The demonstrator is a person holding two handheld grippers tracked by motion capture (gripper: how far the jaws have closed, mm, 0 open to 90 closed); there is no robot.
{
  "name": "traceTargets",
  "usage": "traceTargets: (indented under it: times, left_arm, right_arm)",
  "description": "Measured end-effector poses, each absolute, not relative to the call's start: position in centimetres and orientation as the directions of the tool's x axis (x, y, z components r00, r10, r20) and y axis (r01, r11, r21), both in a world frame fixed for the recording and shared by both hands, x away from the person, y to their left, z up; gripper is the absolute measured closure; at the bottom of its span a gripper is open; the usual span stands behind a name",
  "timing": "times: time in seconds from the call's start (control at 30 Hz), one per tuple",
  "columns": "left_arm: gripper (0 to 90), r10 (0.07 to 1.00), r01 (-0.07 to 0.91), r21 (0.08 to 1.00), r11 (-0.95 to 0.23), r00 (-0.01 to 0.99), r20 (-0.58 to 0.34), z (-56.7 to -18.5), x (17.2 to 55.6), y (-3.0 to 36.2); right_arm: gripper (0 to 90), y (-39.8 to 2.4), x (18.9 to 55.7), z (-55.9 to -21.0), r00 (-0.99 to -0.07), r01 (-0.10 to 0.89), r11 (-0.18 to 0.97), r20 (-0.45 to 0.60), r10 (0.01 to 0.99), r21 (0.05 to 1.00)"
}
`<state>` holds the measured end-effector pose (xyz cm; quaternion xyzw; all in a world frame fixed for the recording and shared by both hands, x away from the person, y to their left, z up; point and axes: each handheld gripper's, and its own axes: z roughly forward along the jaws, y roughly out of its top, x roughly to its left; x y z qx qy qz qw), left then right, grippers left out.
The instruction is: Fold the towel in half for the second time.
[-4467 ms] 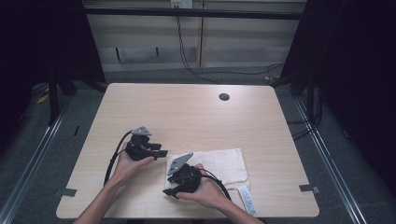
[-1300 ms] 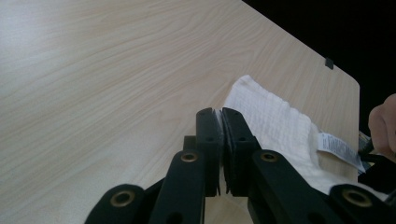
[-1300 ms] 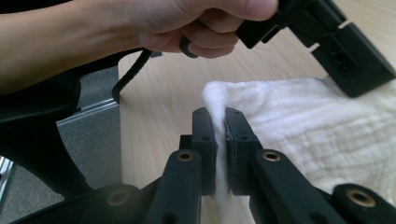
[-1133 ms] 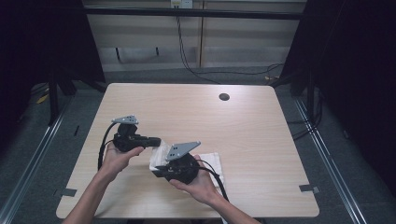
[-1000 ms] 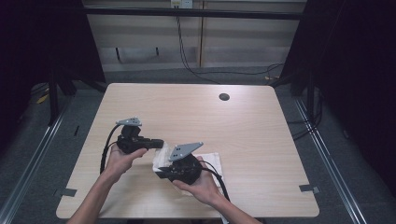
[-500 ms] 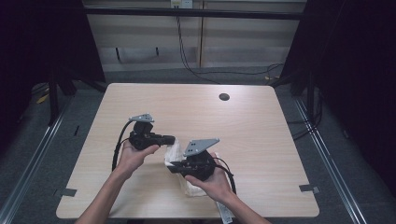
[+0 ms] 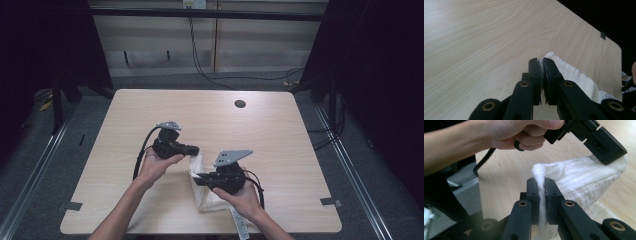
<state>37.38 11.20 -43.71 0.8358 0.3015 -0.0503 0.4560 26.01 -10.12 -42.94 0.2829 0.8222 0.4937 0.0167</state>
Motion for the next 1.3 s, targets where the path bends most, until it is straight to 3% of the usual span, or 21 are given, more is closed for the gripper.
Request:
traceTargets:
  times: [0.4,1.0,1.3]
  left_arm:
    - [85.9,0.415,0.547,0.715,-0.436,0.827,-0.379,-45.5,37.2,8.2]
    - [84.1,0.428,0.593,0.672,-0.443,0.799,-0.423,-48.5,37.8,5.9]
    - [79.8,0.408,0.588,0.671,-0.451,0.805,-0.431,-48.8,37.6,5.4]
  right_arm:
    - [84.0,-12.0,25.1,-44.4,-0.819,0.484,0.388,0.250,0.517,0.784]
    - [79.1,-14.6,24.3,-47.3,-0.794,0.513,0.430,0.221,0.566,0.742]
    - [64.5,-15.0,24.0,-47.8,-0.800,0.507,0.465,0.196,0.567,0.726]
